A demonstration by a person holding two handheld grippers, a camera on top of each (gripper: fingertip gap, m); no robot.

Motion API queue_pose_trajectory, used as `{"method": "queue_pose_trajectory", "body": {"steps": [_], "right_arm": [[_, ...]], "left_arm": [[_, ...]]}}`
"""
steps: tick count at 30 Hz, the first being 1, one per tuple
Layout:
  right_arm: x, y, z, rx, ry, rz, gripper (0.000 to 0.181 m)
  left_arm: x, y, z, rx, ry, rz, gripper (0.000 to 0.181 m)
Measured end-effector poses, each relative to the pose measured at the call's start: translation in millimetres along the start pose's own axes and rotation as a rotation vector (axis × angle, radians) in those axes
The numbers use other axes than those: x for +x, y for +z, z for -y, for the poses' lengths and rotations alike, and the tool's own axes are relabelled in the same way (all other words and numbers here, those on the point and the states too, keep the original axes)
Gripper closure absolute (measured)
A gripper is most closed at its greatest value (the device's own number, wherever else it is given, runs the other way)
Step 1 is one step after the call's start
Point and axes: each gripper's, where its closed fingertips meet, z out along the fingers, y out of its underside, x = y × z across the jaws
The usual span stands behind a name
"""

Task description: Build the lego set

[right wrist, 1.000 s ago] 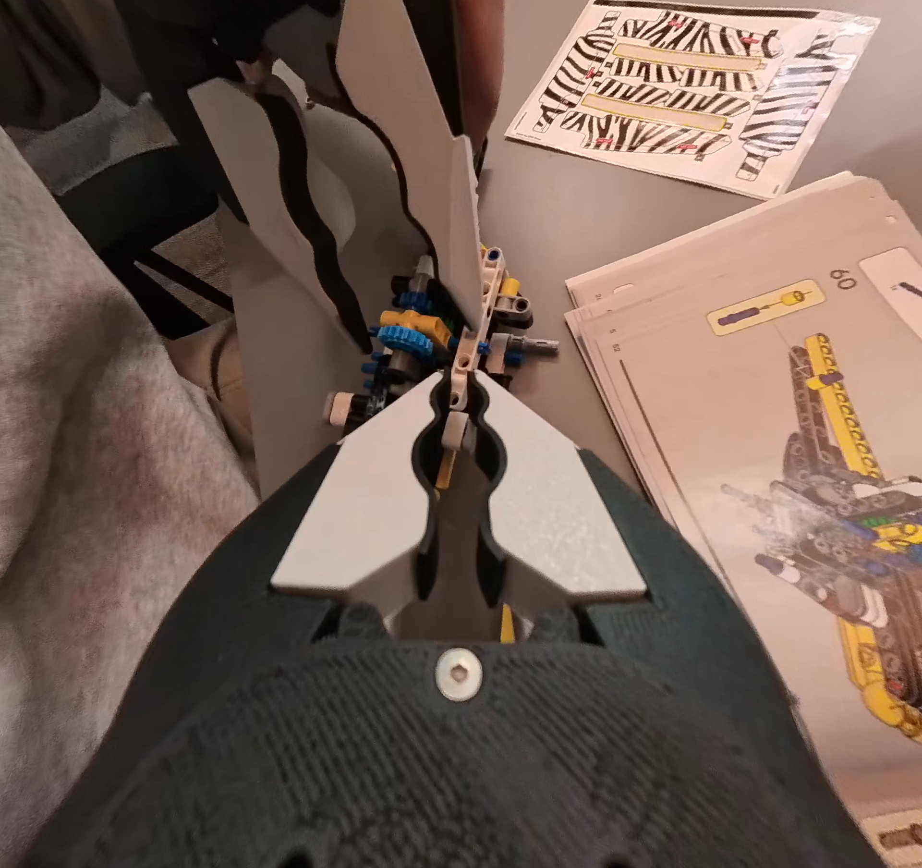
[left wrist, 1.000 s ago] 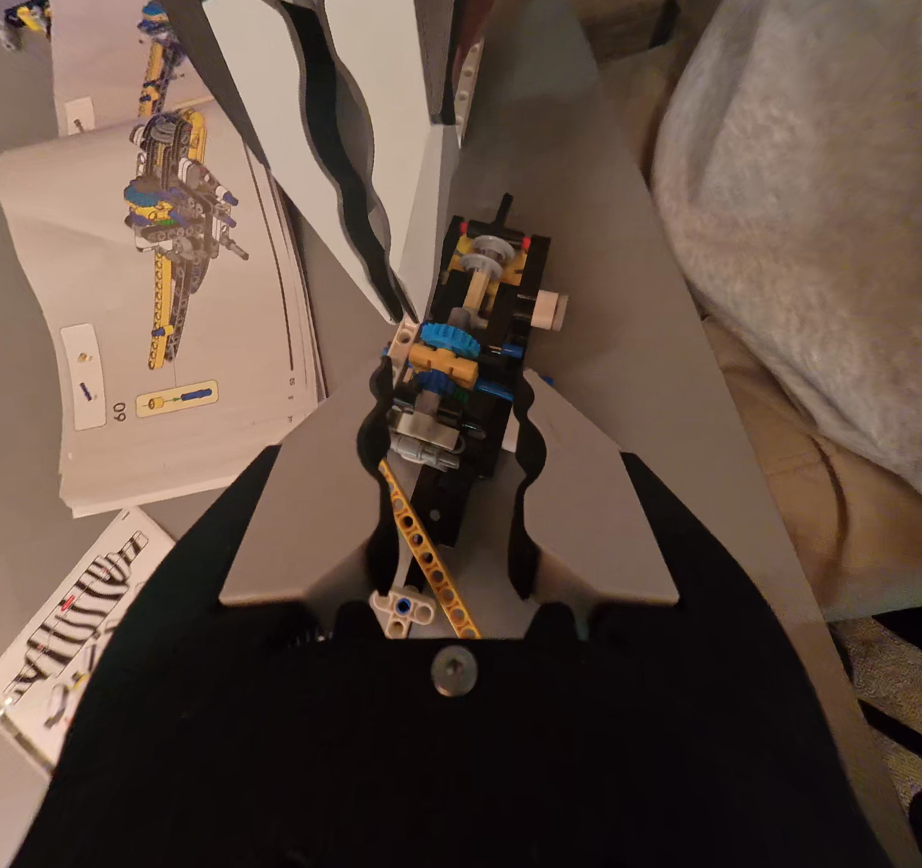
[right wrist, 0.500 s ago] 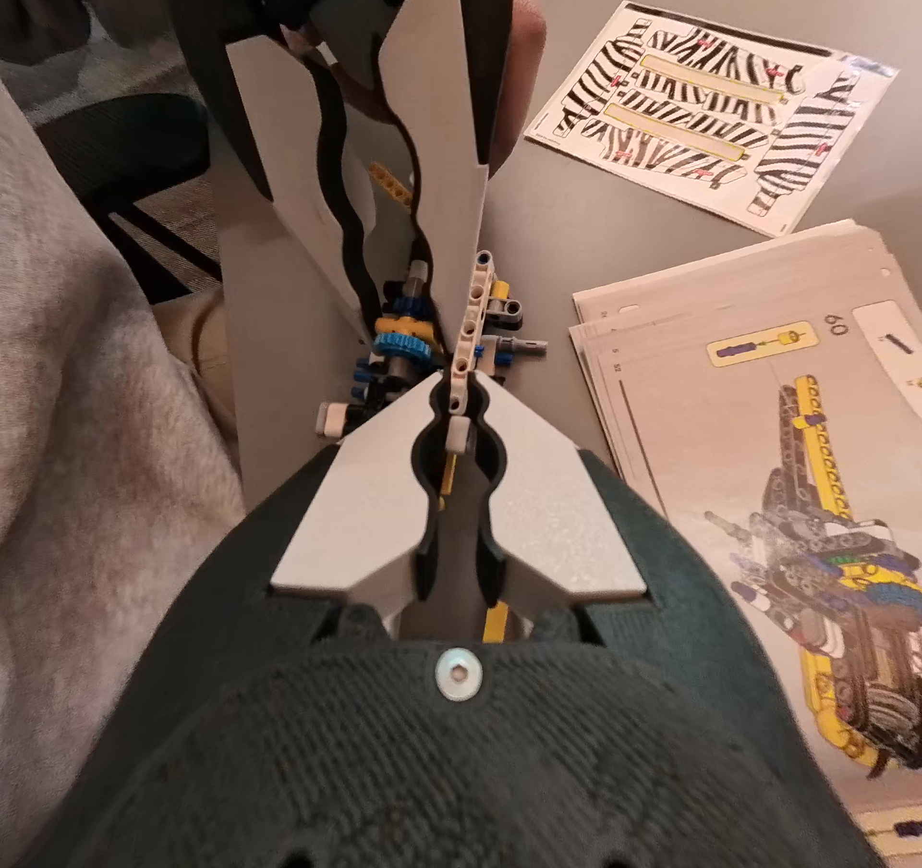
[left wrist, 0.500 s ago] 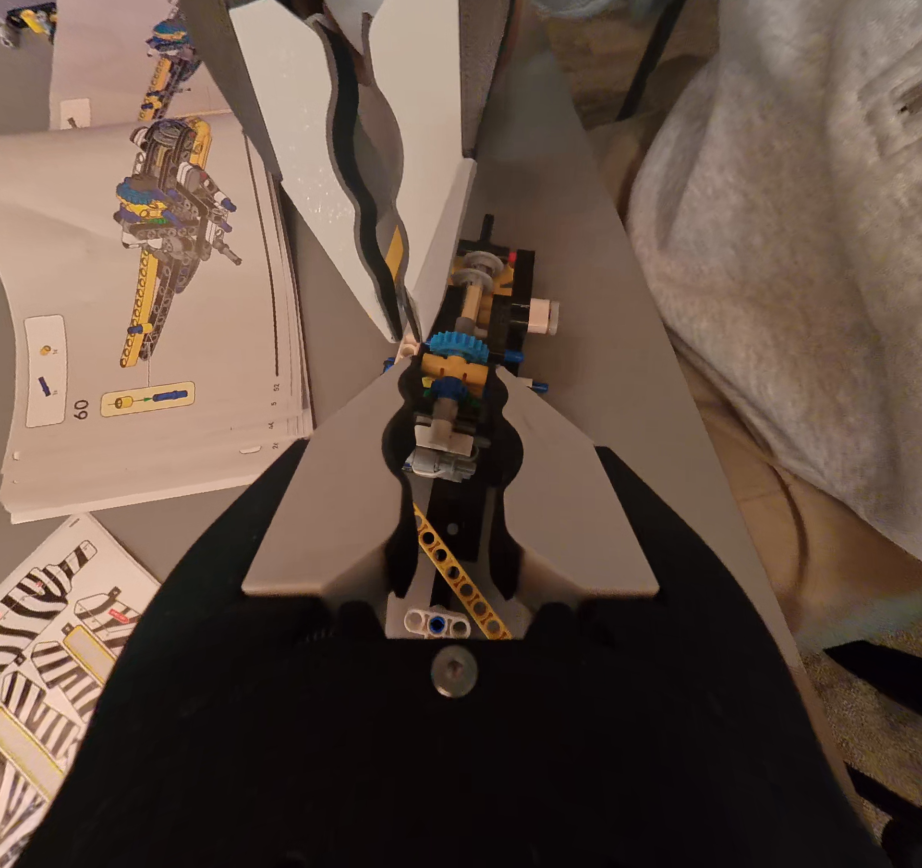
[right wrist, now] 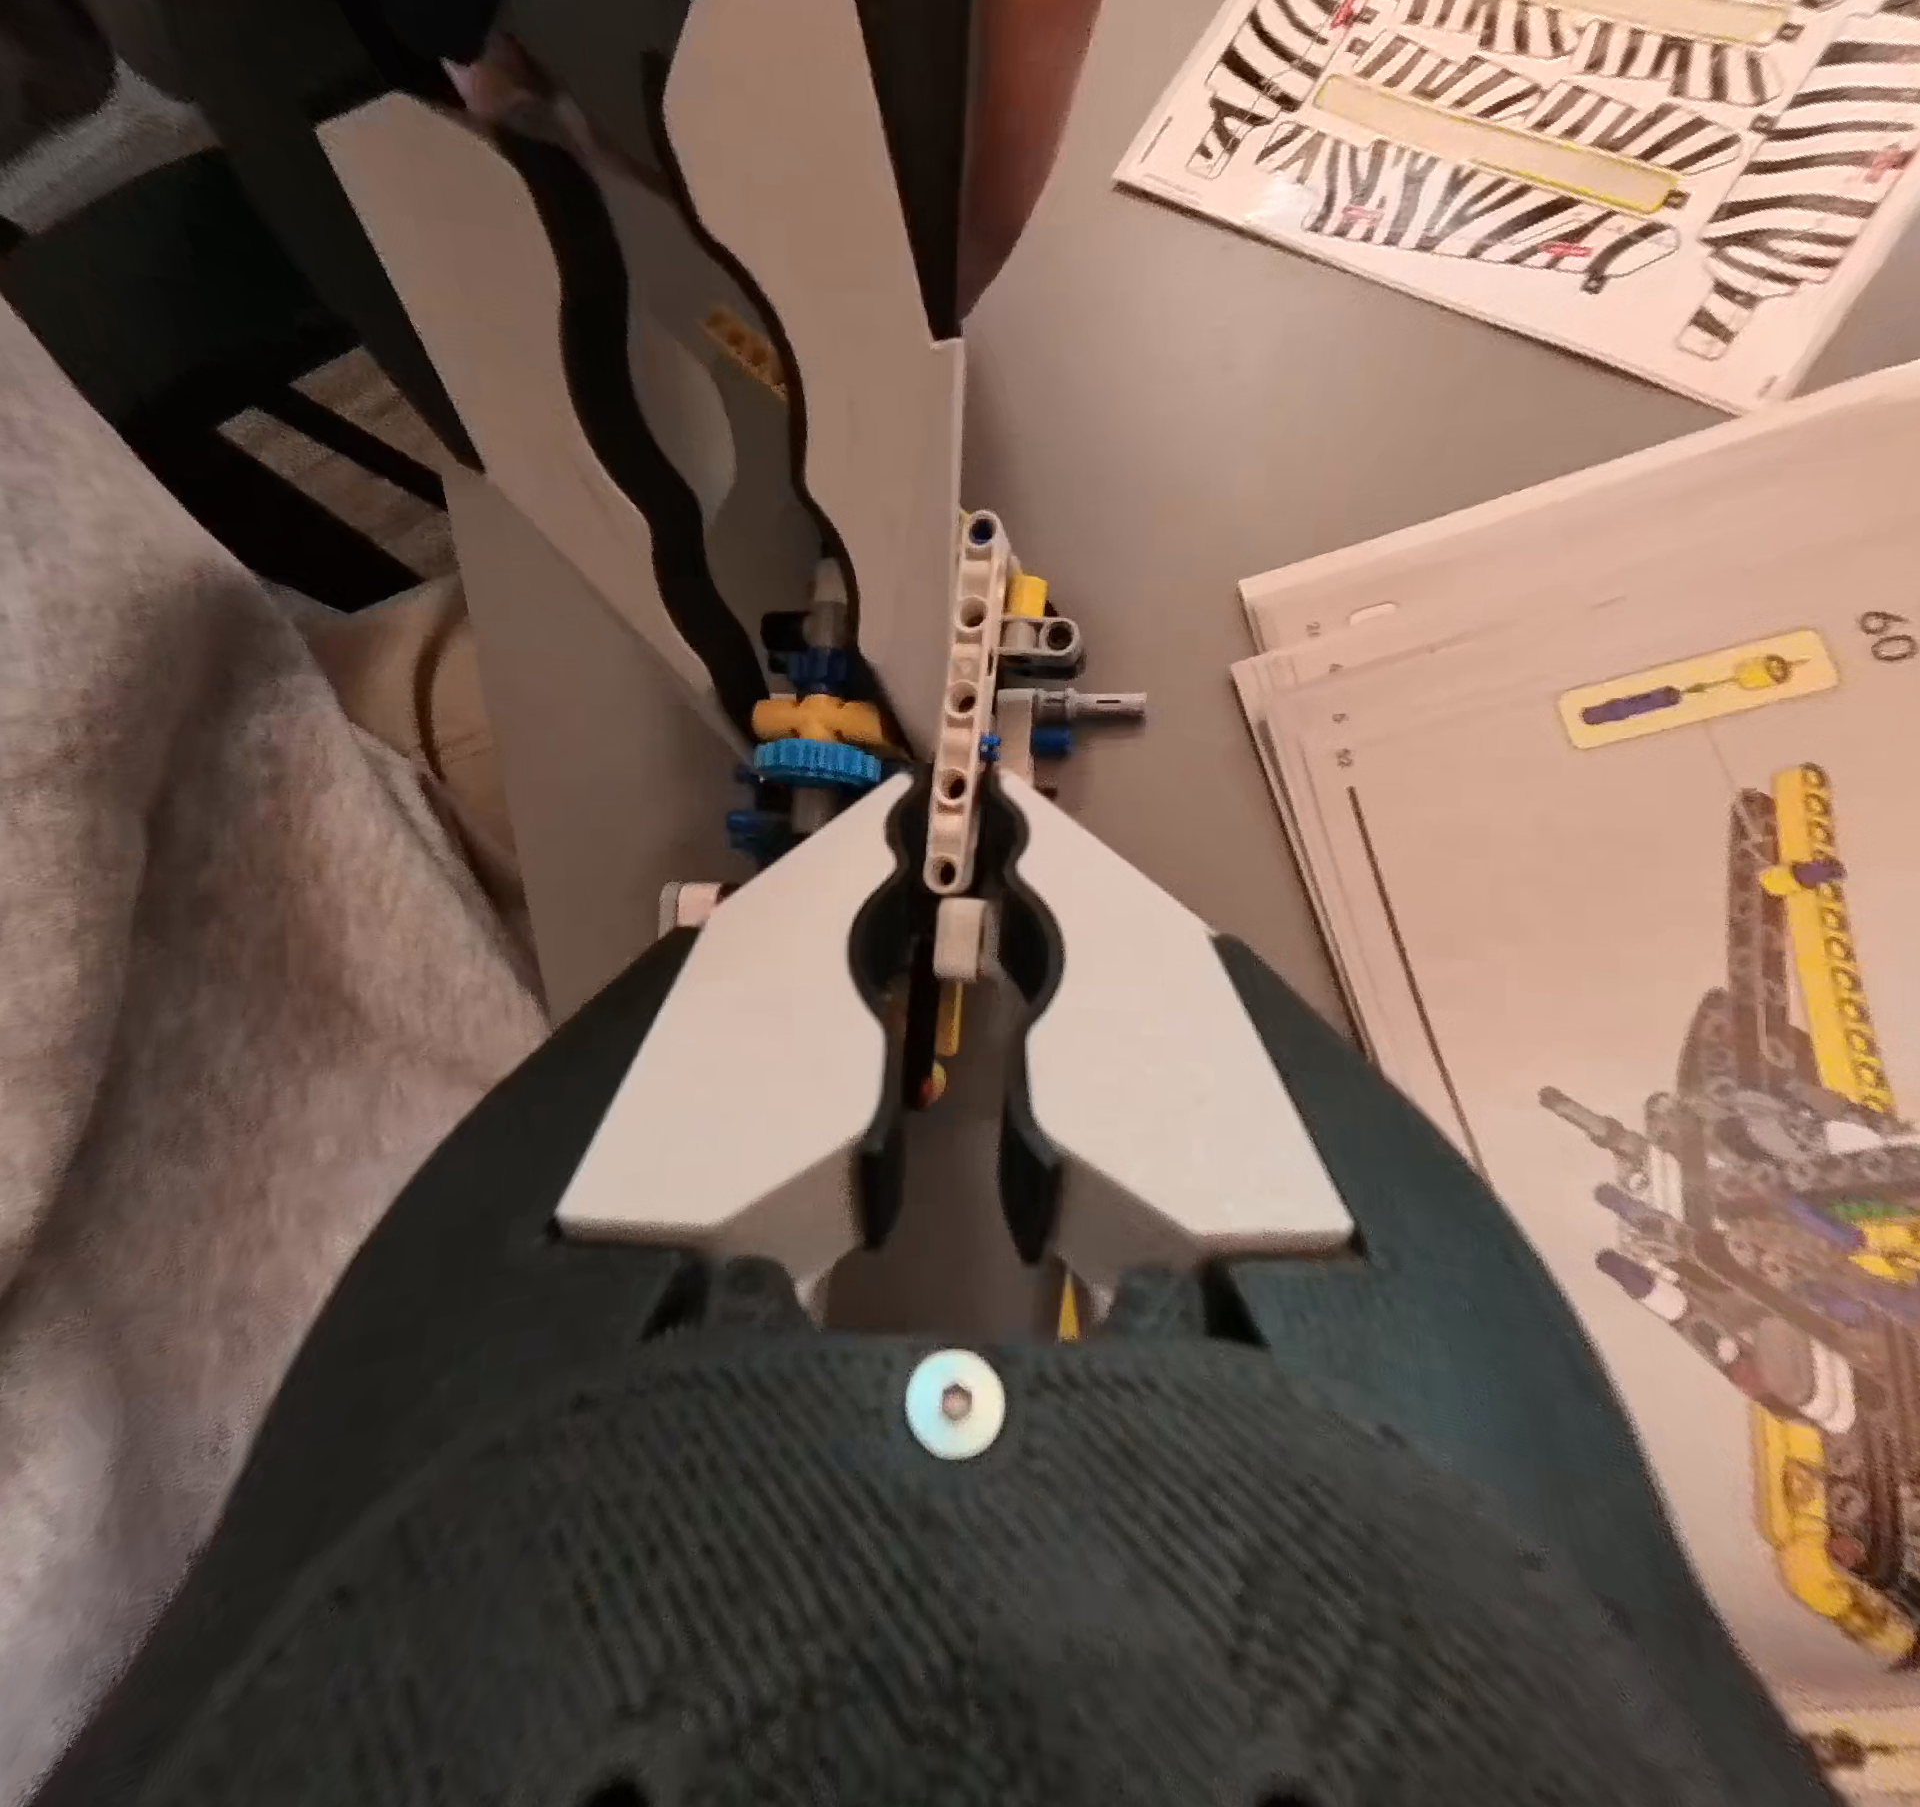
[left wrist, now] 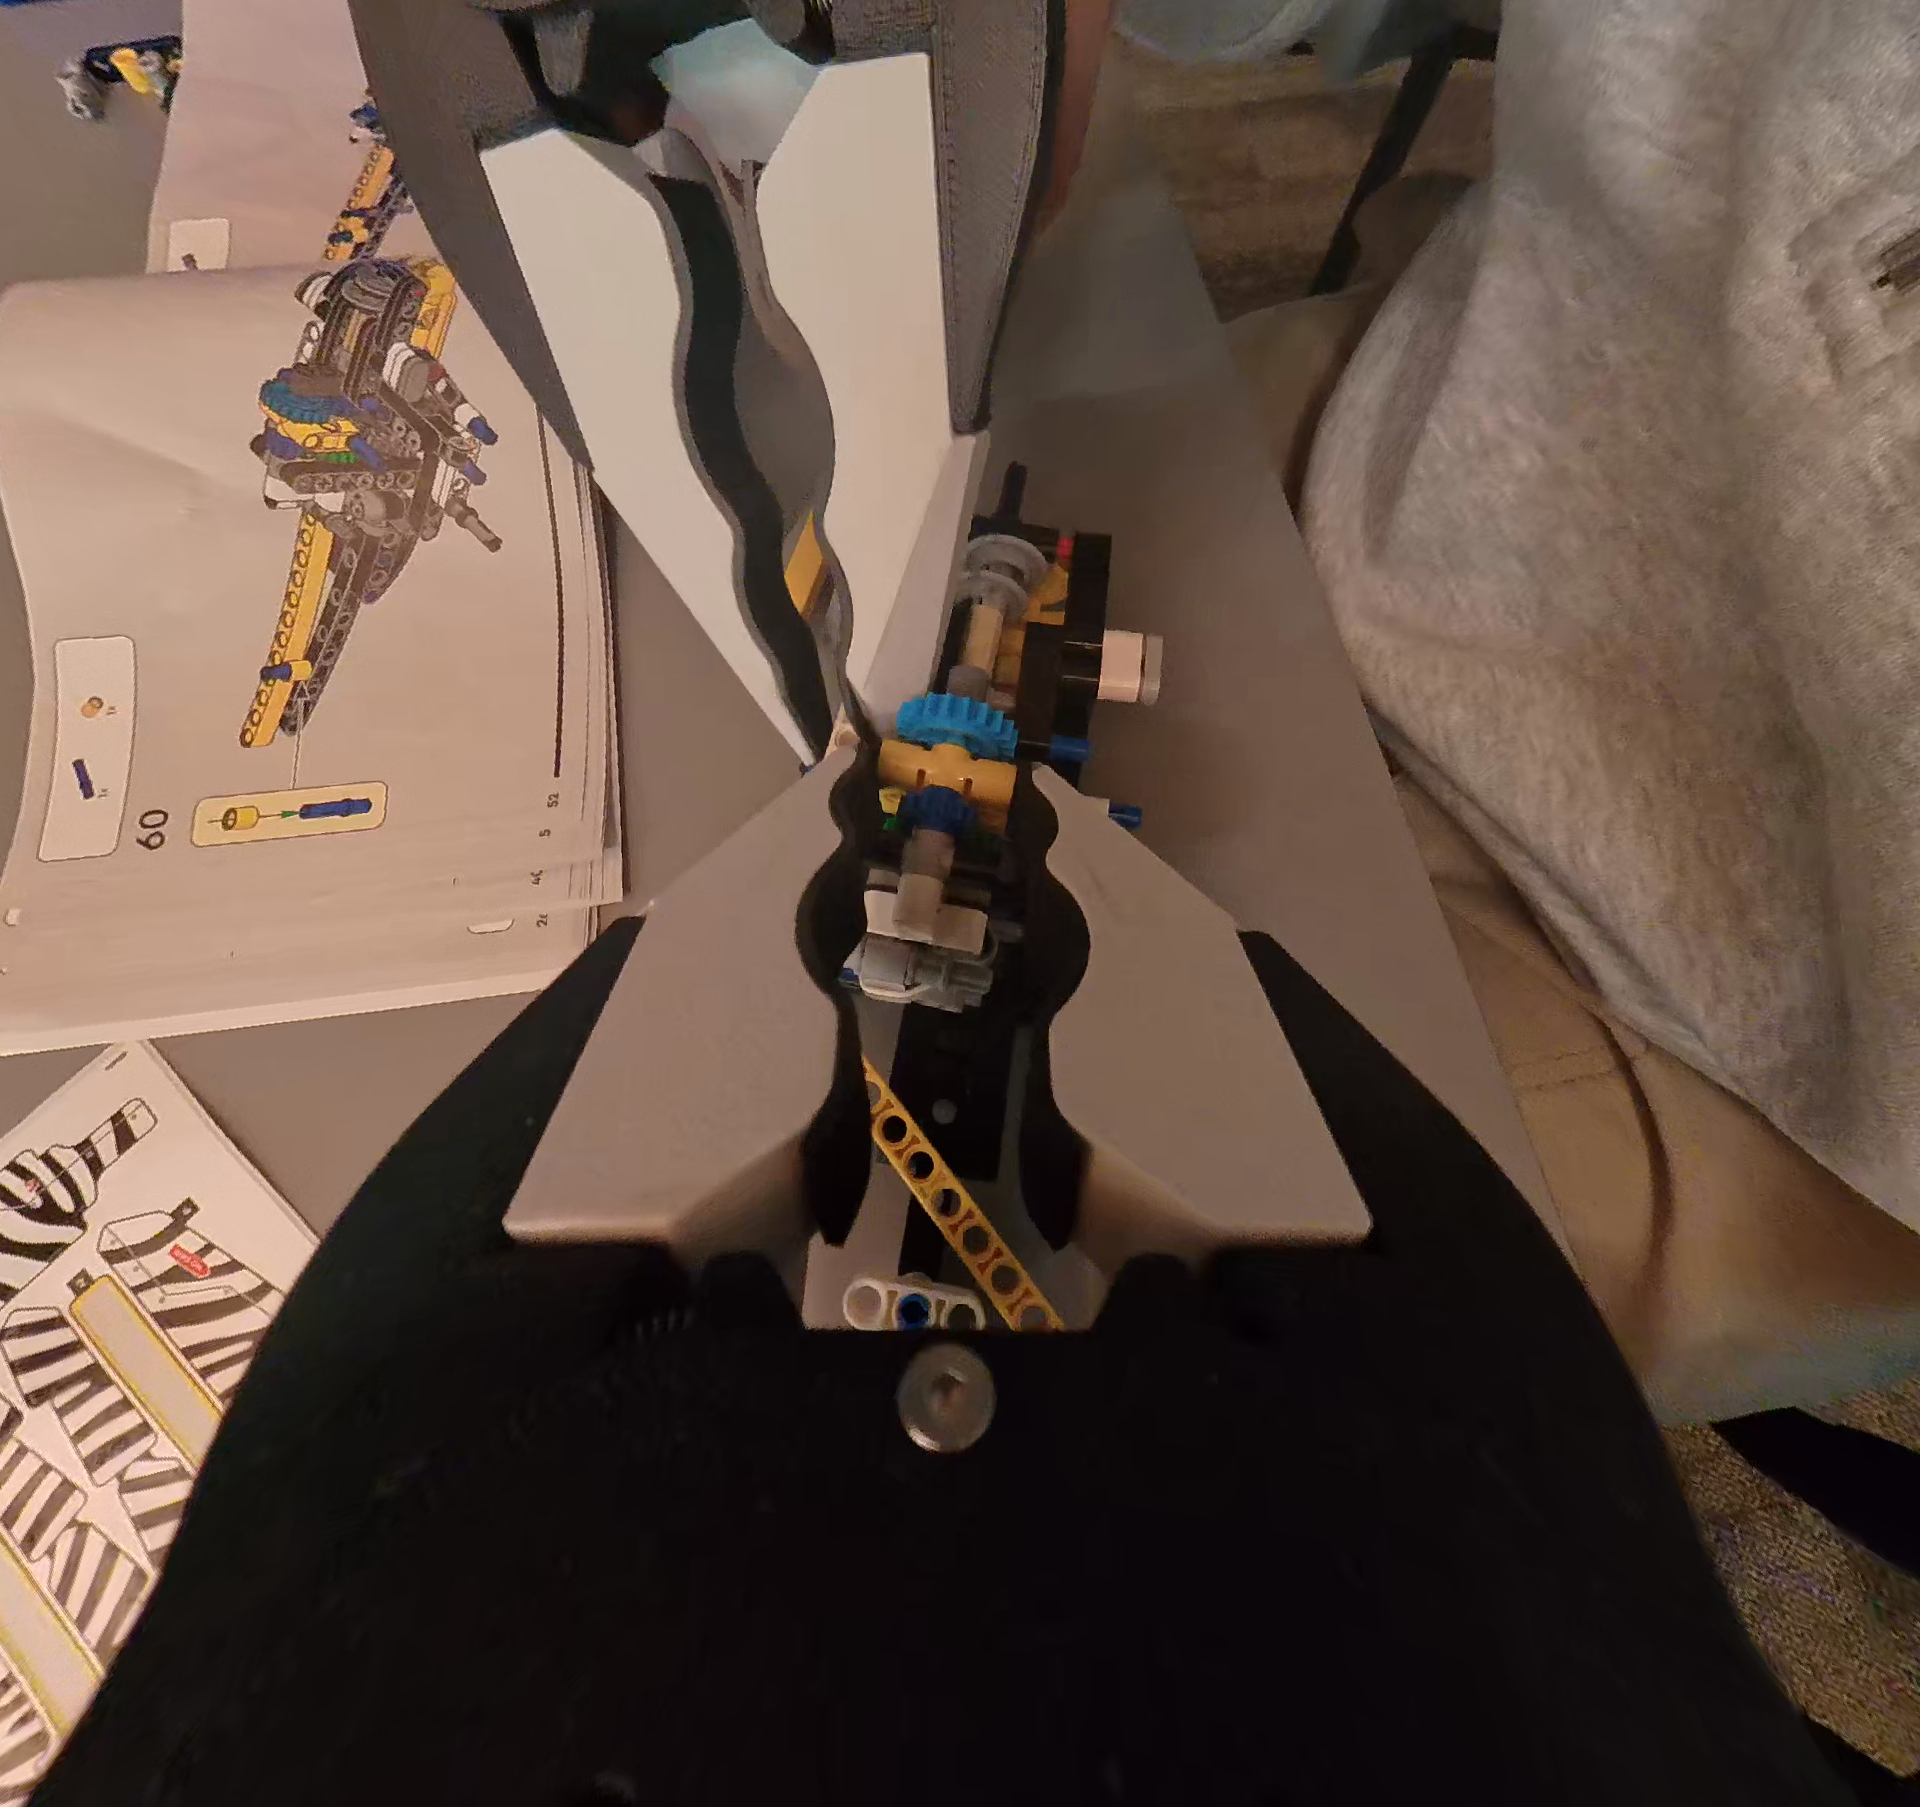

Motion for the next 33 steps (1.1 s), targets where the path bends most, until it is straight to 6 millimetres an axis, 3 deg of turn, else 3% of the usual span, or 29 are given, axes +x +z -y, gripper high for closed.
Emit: {"method": "queue_pose_trajectory", "body": {"steps": [5, 21, 33], "right_arm": [[0.2, 1.0, 2.3, 0.010, -0.052, -0.053, 0.175], [4.5, 0.2, 6.6, 0.167, 0.094, -0.012, 0.176], [8.1, -2.3, 7.5, 0.174, -0.035, -0.101, 0.176]], "left_arm": [[0.6, -1.5, -1.2, 0.010, -0.029, 0.006, 0.157], [-1.0, -0.9, -2.3, -0.012, -0.041, 0.010, 0.156], [-2.8, 0.0, -1.0, -0.016, -0.033, 0.010, 0.156]]}}
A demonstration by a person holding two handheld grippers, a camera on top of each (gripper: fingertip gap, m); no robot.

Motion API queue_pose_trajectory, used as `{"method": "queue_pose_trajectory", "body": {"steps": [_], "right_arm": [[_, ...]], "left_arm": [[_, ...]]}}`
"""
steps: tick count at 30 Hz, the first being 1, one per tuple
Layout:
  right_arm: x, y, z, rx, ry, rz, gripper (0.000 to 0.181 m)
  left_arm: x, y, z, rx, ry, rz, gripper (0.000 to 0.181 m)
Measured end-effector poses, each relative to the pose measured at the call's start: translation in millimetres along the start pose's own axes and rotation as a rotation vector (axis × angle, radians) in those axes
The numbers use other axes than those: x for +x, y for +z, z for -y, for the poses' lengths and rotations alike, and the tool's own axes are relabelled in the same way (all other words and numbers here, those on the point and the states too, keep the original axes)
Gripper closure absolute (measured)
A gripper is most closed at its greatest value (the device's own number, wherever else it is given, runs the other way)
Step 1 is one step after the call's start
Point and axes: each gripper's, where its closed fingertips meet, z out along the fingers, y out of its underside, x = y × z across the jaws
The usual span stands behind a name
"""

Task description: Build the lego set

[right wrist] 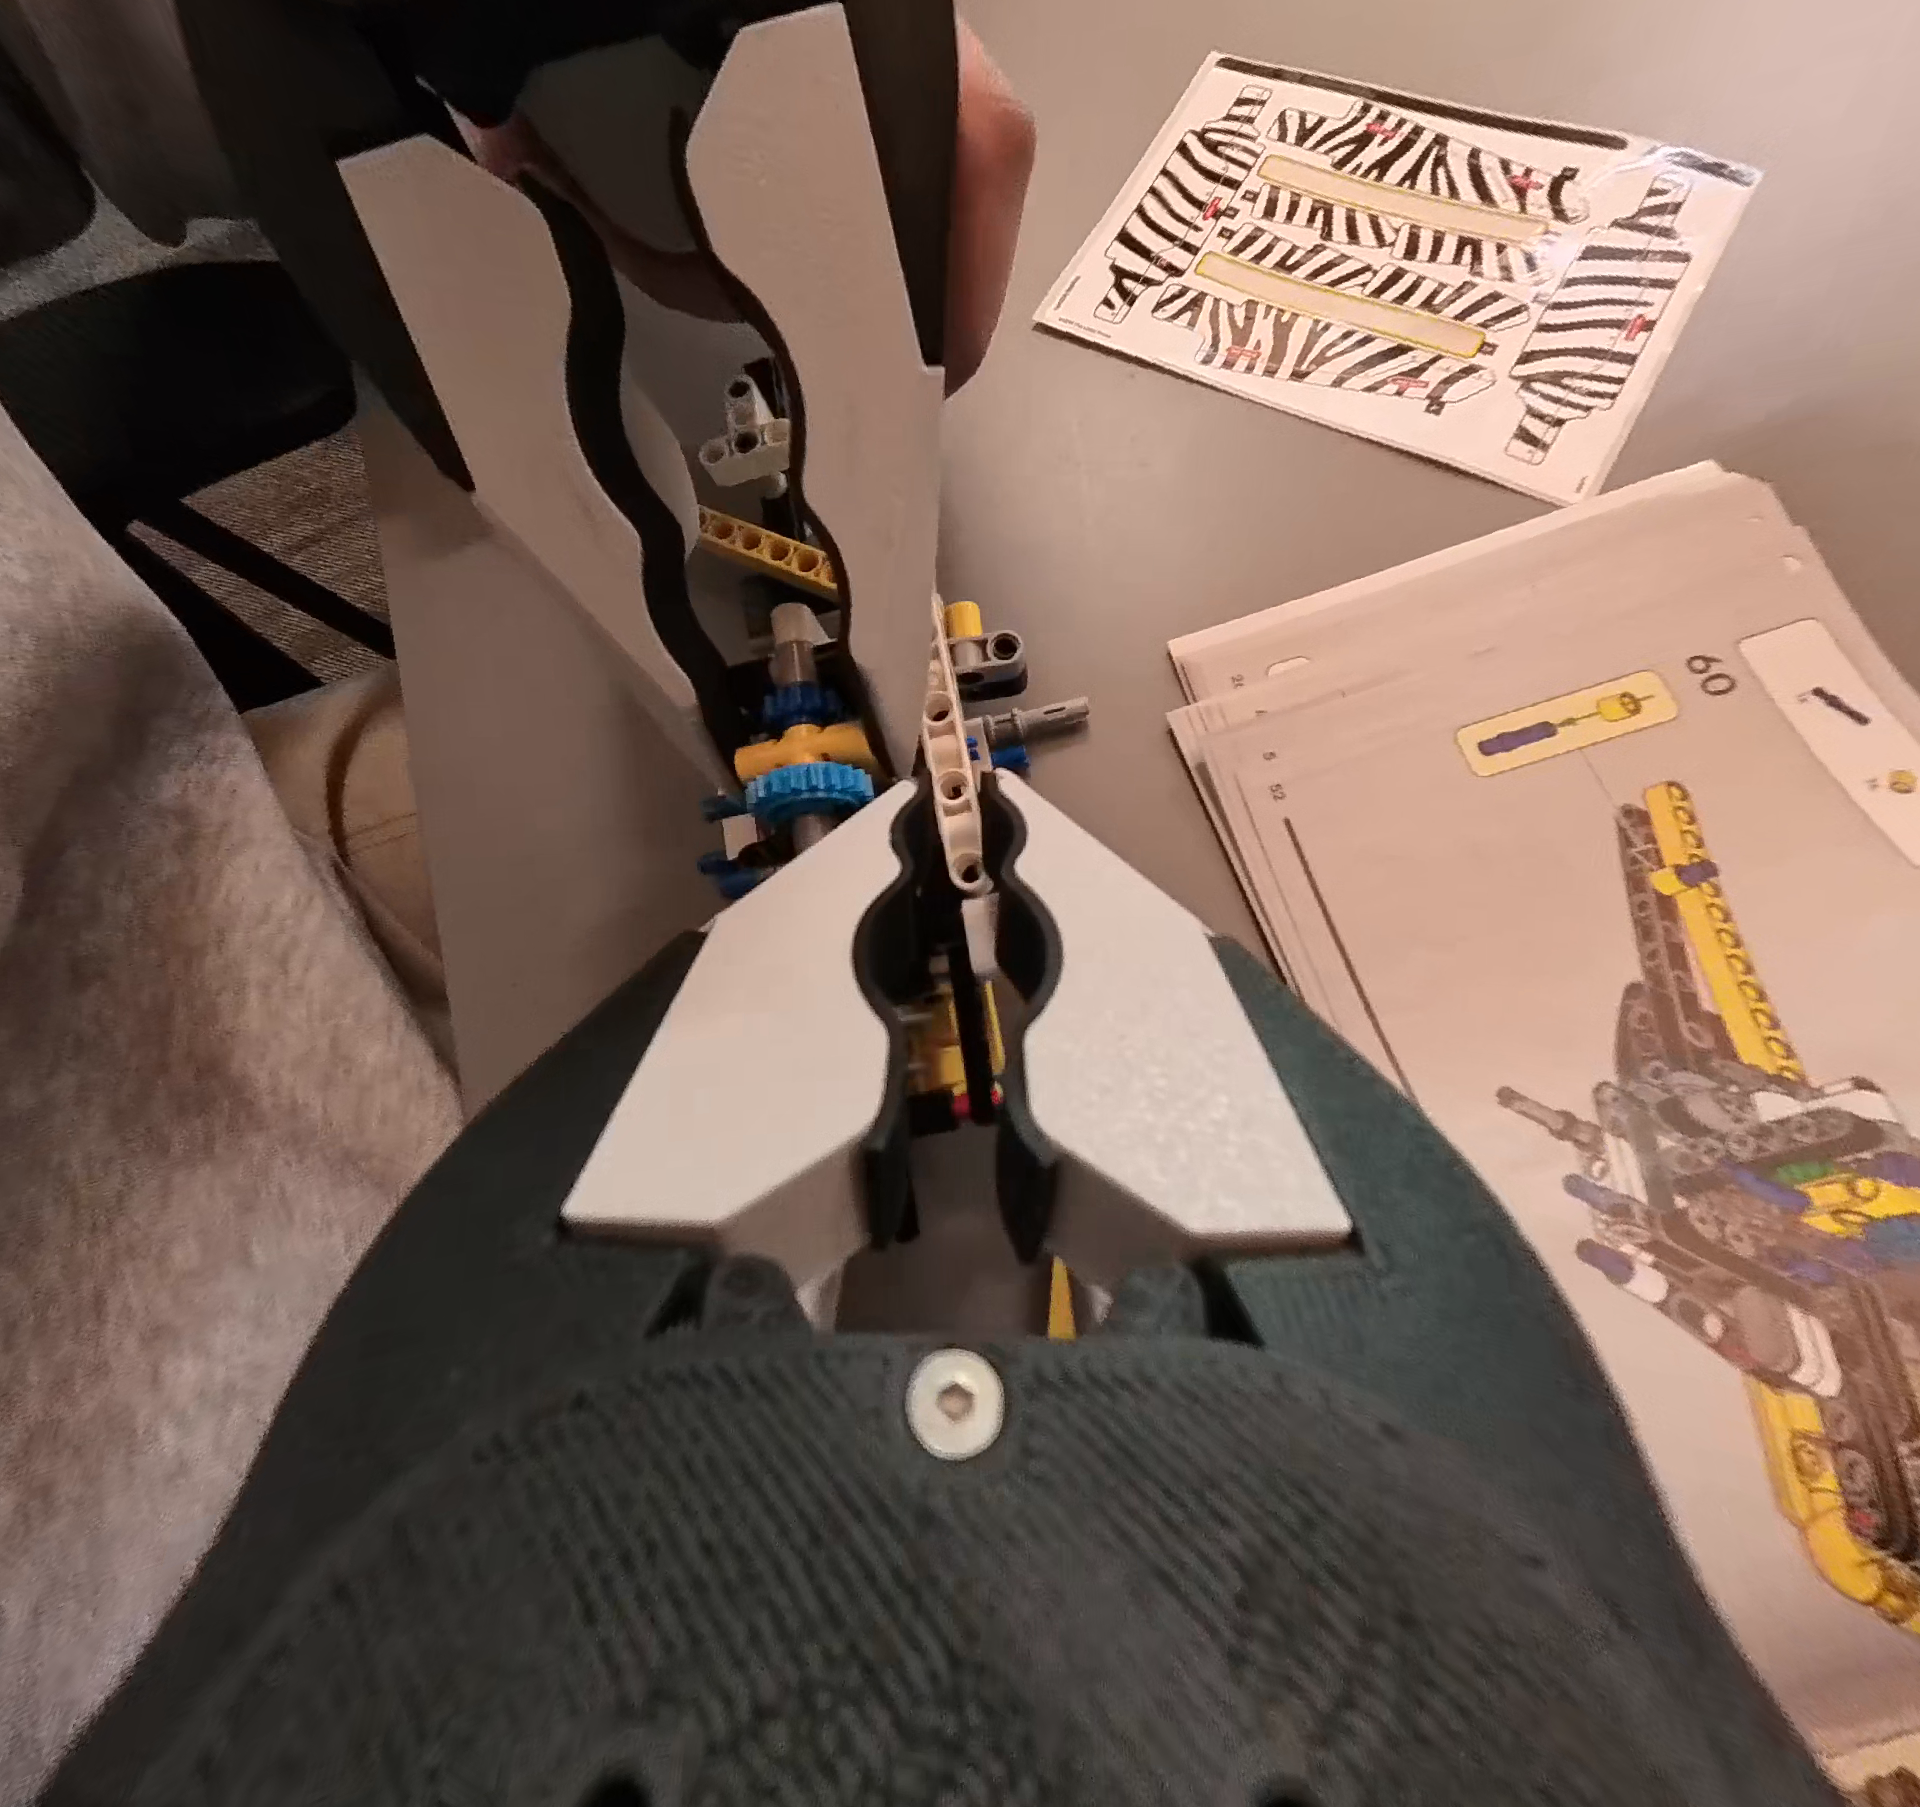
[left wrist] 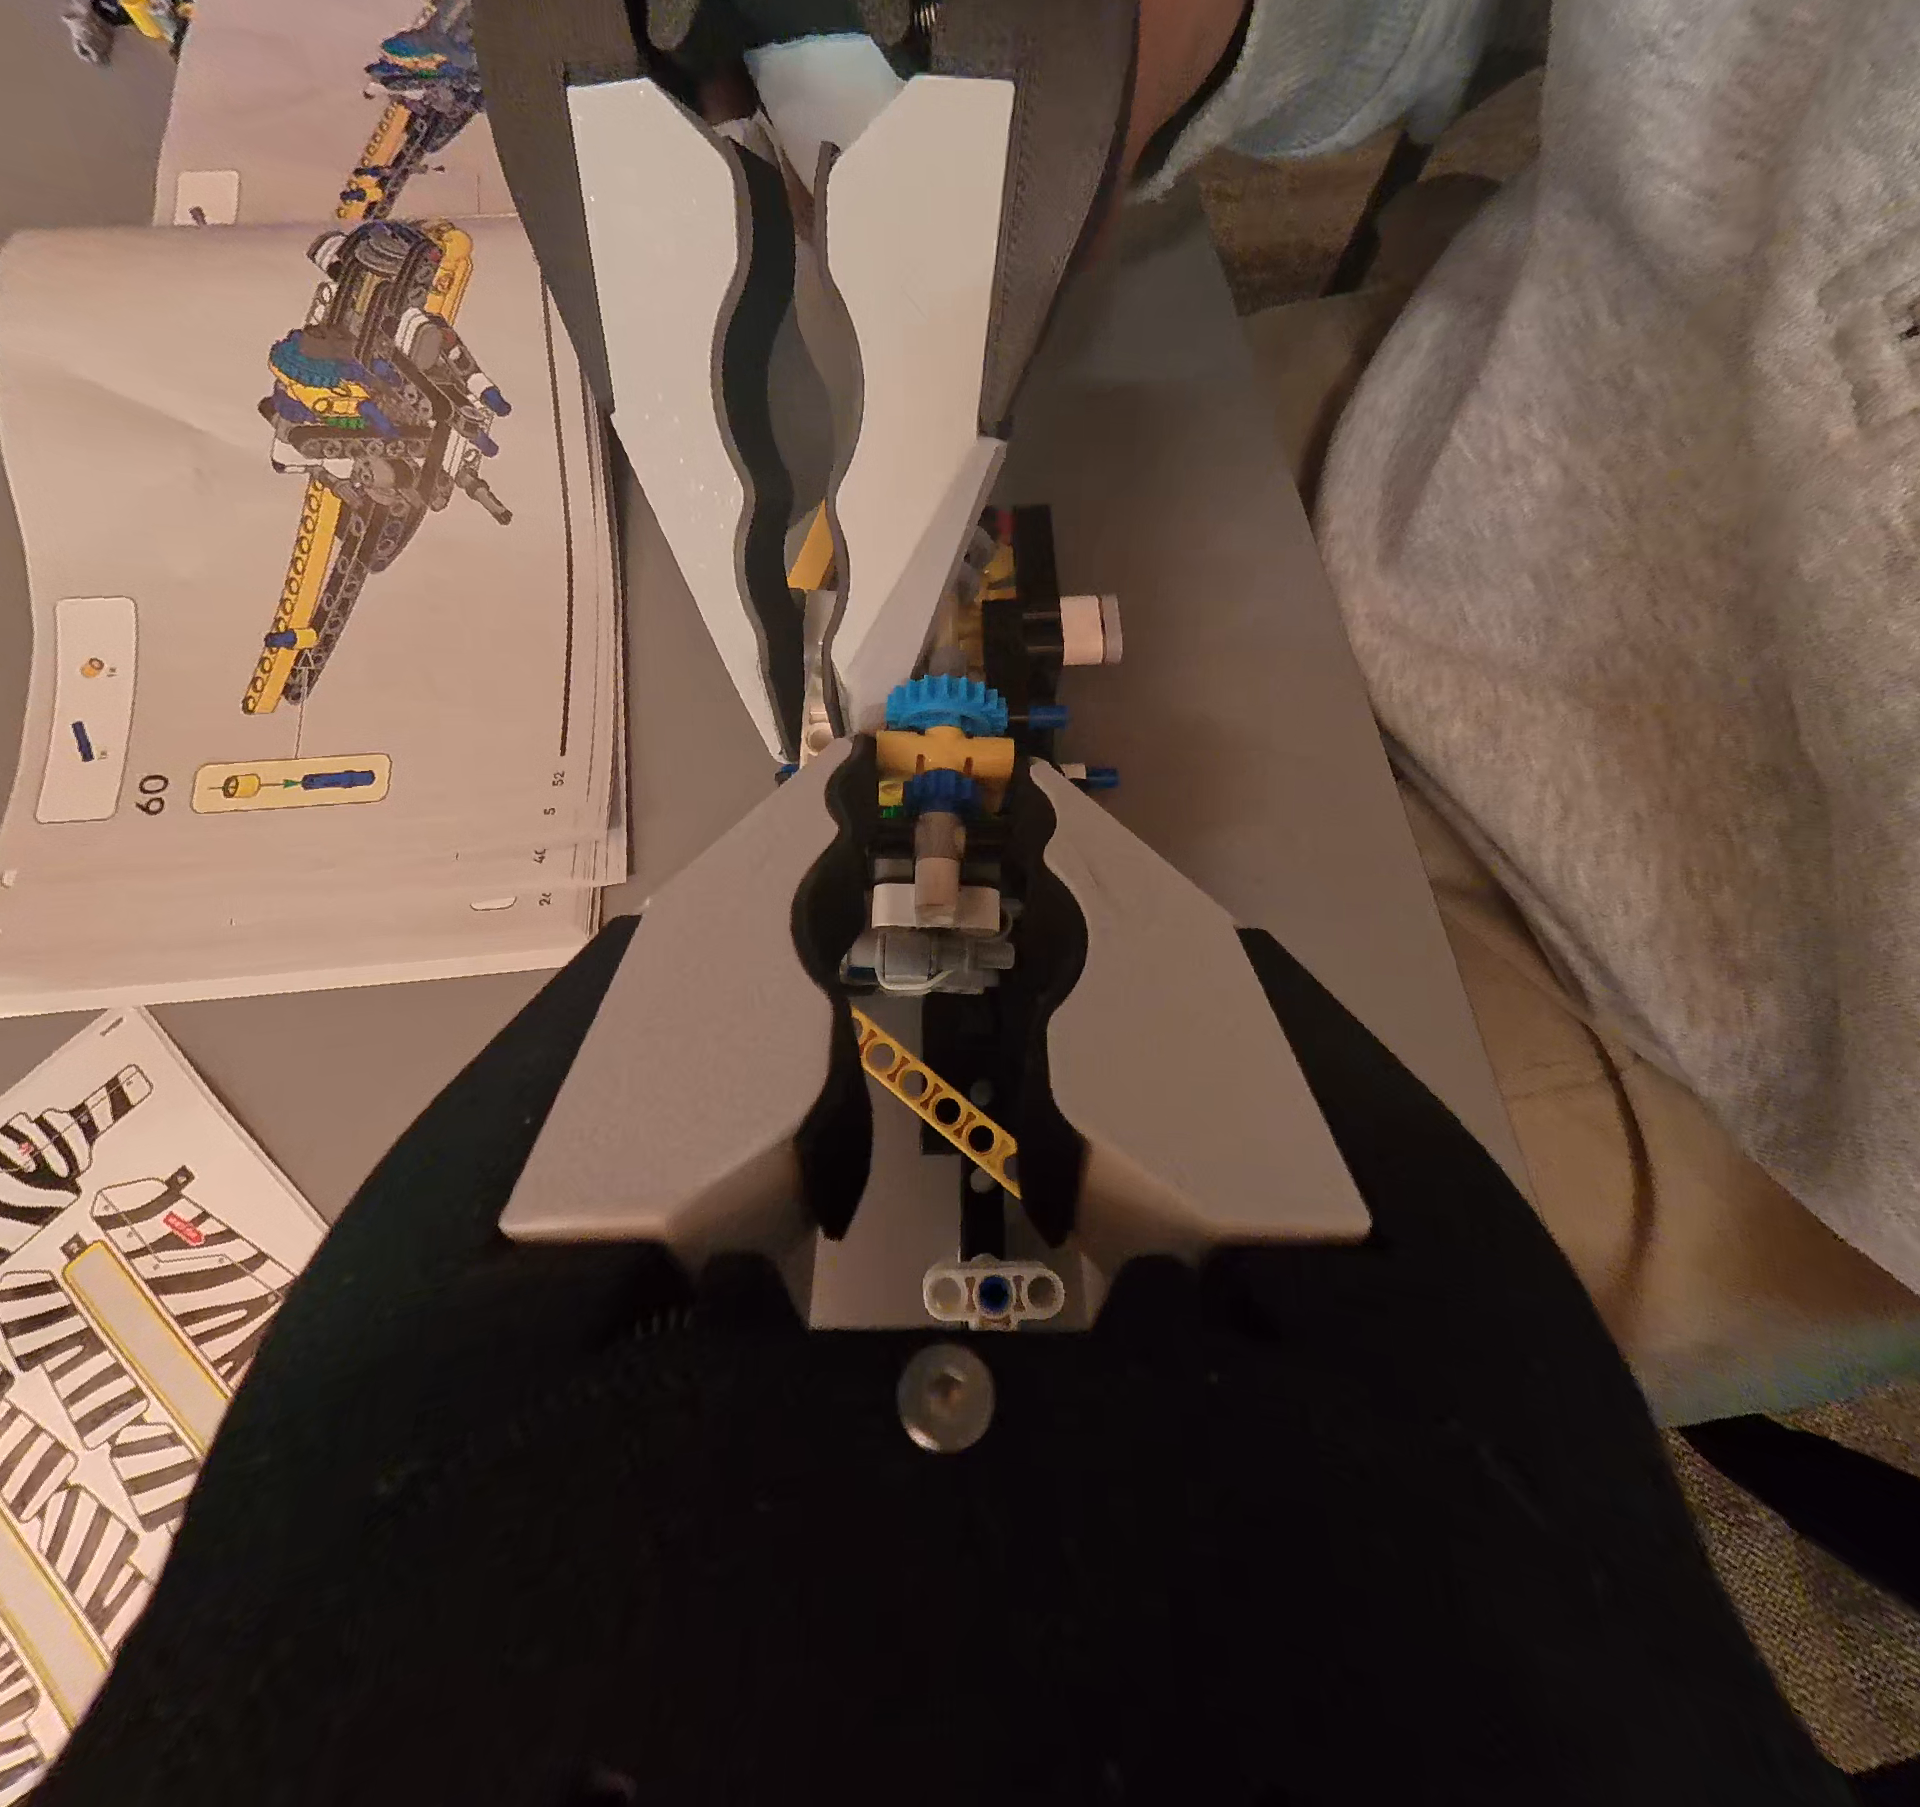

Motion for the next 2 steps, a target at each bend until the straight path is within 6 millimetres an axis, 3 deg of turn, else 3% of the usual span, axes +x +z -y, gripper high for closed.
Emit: {"method": "queue_pose_trajectory", "body": {"steps": [2], "right_arm": [[1.8, -0.1, 0.6, 0.009, 0.012, -0.007, 0.176]], "left_arm": [[1.1, 0.0, 0.3, 0.003, -0.005, -0.008, 0.156]]}}
